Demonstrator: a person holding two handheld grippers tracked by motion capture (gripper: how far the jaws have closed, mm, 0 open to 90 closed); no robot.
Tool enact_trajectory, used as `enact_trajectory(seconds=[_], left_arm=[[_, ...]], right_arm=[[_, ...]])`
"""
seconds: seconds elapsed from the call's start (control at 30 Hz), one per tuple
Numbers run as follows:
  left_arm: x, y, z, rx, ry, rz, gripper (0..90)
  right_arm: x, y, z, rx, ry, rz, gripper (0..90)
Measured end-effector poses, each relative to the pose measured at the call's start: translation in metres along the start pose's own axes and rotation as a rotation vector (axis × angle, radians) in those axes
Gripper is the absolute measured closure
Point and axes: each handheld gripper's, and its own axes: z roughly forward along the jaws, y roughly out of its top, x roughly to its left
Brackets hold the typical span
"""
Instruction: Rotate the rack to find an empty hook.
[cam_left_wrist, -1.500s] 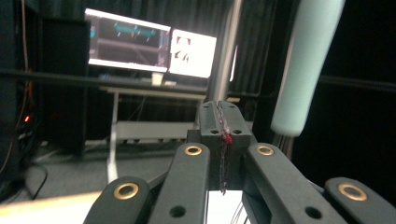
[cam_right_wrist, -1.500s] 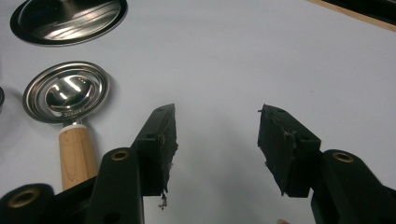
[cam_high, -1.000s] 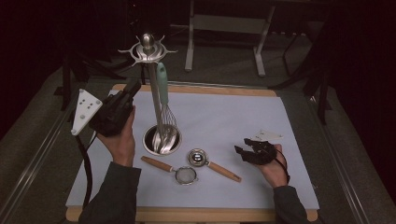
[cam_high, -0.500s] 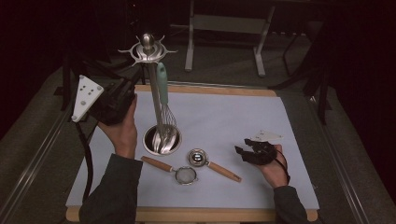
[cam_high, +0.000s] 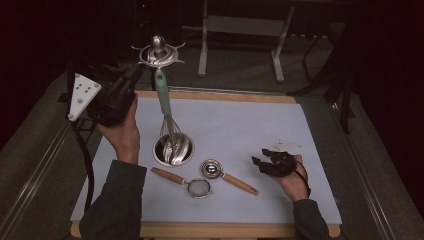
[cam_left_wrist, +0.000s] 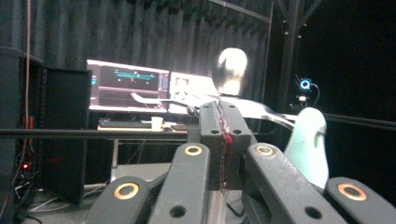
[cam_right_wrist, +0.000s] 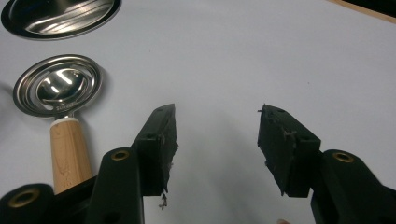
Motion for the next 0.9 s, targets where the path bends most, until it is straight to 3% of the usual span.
enact_trajectory(seconds=[0.37, 0.9], left_arm=[[0.013, 0.005, 0.009, 0.018, 0.043, -0.012, 90.0], [0.027, 0.006, 0.019, 0.042, 0.074, -0.035, 90.0]], right_arm=[[0.000, 0.000, 0.000, 0.005, -0.001, -0.005, 46.2], [0.000, 0.000, 0.001, 0.007, -0.001, -0.007, 46.4]])
